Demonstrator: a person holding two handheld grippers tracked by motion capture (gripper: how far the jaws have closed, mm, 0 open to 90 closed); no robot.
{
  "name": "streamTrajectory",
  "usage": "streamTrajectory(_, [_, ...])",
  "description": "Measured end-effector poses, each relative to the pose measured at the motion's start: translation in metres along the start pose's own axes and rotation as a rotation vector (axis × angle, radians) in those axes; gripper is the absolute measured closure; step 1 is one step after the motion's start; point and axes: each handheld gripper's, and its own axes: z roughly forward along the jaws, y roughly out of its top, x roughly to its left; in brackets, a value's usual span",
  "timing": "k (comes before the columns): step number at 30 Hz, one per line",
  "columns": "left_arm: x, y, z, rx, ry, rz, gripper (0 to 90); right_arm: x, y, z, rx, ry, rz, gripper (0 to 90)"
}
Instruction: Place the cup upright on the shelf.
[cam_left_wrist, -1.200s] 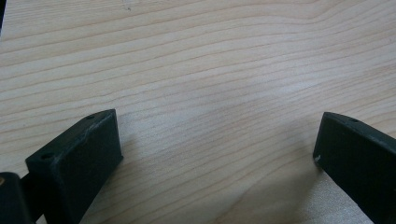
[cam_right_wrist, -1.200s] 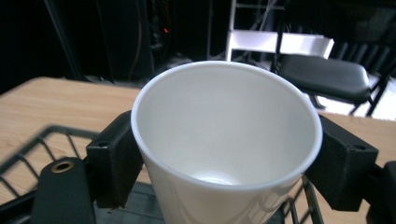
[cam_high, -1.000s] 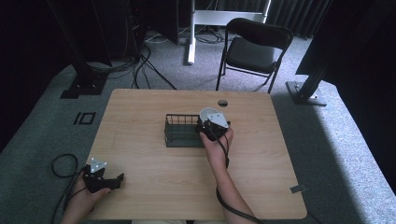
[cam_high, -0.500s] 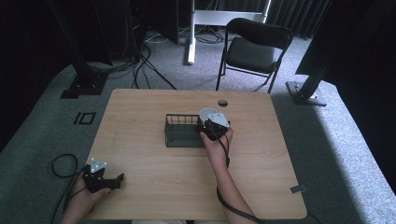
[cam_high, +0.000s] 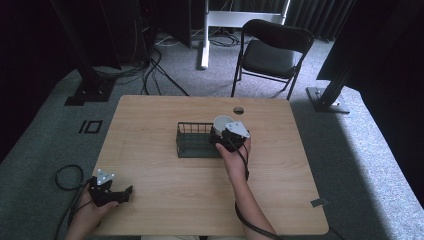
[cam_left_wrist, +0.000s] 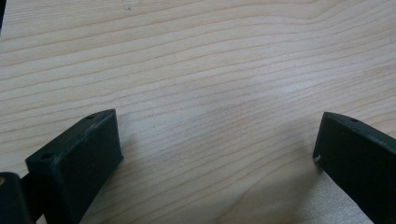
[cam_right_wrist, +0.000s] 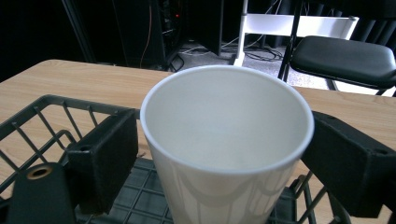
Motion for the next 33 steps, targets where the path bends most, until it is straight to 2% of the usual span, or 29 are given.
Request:
streamTrajectory(5, [0.000,0.000,0.000,0.000,0.000,0.000,1.2,-0.002,0.000,-0.006,0.005,0.021,0.008,12.2])
streamTrajectory(17, [0.000,0.000,0.000,0.000,0.000,0.000,1.2,-0.013,-0.003,-0.024,-0.004,0.049,-0.008,11.9])
streamTrajectory(18, [0.000,0.000,0.000,0.000,0.000,0.000,1.2,-0.015,-0.004,-0.028,-0.006,0.049,-0.023,11.9])
streamTrajectory(25, [0.000,0.000,0.000,0.000,0.000,0.000,1.2,-0.023,-0.011,-0.038,-0.006,0.065,-0.044,11.9])
streamTrajectory(26, [0.000,0.000,0.000,0.000,0.000,0.000,1.2,-0.025,-0.013,-0.042,0.000,0.069,-0.061,11.9])
streamTrajectory(33, [0.000,0.000,0.000,-0.001,0.000,-0.001,1.2,-0.030,-0.020,-0.053,0.000,0.088,-0.069,11.9])
